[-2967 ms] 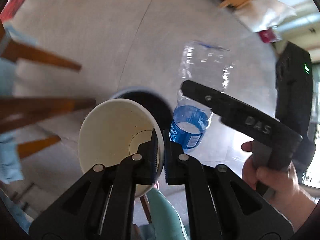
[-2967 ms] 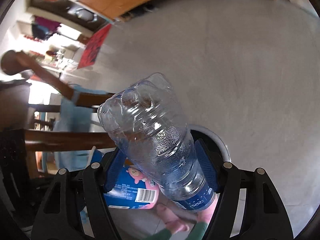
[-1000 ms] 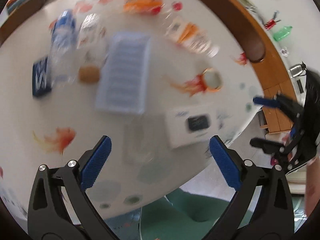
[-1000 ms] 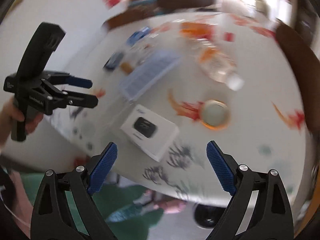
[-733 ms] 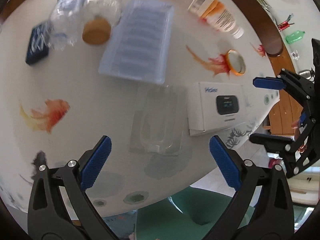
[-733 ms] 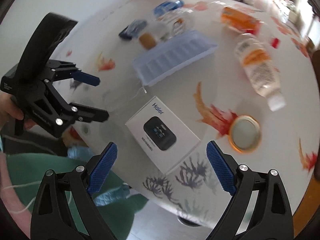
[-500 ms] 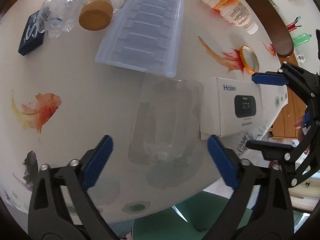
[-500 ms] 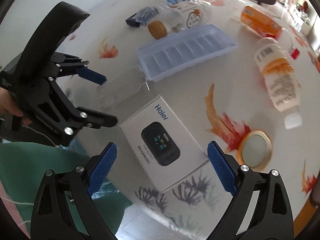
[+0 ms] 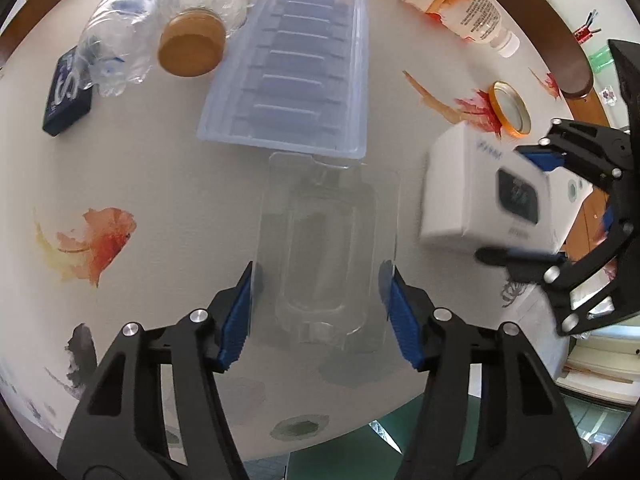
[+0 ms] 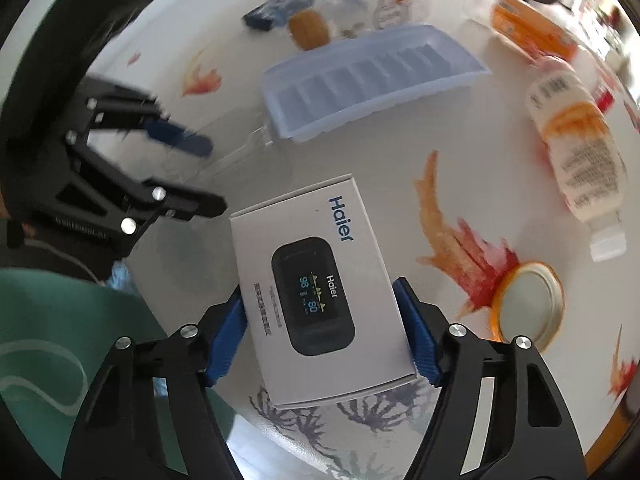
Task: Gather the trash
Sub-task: 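Grasp the clear plastic insert with the left tool while the right tool grasps the white Haier box, then carry insert and box over the bin and open both tools to drop them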
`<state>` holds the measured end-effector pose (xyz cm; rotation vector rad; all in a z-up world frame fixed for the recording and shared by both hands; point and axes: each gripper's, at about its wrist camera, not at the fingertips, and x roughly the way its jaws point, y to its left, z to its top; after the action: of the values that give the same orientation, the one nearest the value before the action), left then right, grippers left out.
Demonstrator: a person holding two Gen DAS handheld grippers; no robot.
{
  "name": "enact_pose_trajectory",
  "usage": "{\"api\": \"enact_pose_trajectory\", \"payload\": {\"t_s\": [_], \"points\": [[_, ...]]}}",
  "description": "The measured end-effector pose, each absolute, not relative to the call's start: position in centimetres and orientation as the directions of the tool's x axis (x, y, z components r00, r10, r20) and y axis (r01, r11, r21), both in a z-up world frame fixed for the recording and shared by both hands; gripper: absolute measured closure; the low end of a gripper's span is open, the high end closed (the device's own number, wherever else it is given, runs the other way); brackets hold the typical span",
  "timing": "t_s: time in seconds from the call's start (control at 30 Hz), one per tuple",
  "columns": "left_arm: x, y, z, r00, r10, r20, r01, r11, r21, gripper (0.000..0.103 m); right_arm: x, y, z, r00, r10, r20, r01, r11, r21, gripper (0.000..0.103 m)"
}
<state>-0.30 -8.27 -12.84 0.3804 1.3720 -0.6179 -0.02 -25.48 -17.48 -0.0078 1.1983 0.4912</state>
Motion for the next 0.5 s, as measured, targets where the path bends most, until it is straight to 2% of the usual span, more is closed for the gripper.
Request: {"api": "enact_pose_trajectory", "payload": {"t_s": [0.27, 0.37, 0.5], "points": [[-0.9, -7.1, -7.2, 0.112, -0.279, -0.954, 0.623, 0.767, -0.152, 0.046, -2.9, -31.5, -13.1, 0.436, 0.472, -0.766, -0.177, 0.880, 0.441, 0.034], [-1.7, -9.1, -4.7, 0.120, -0.316, -0.941, 0.677, 0.719, -0.155, 0.046, -5.5, -34.3, -11.7, 0.522, 0.463, -0.716, -0.095, 0.866, 0.491, 0.034], [-4.1, -15.5, -2.9, 0.093, -0.351, -0.932, 0.784, 0.602, -0.149, 0.046, -12.0, -39.1, -10.5, 0.641, 0.370, -0.672, 0.071, 0.844, 0.532, 0.034]]}}
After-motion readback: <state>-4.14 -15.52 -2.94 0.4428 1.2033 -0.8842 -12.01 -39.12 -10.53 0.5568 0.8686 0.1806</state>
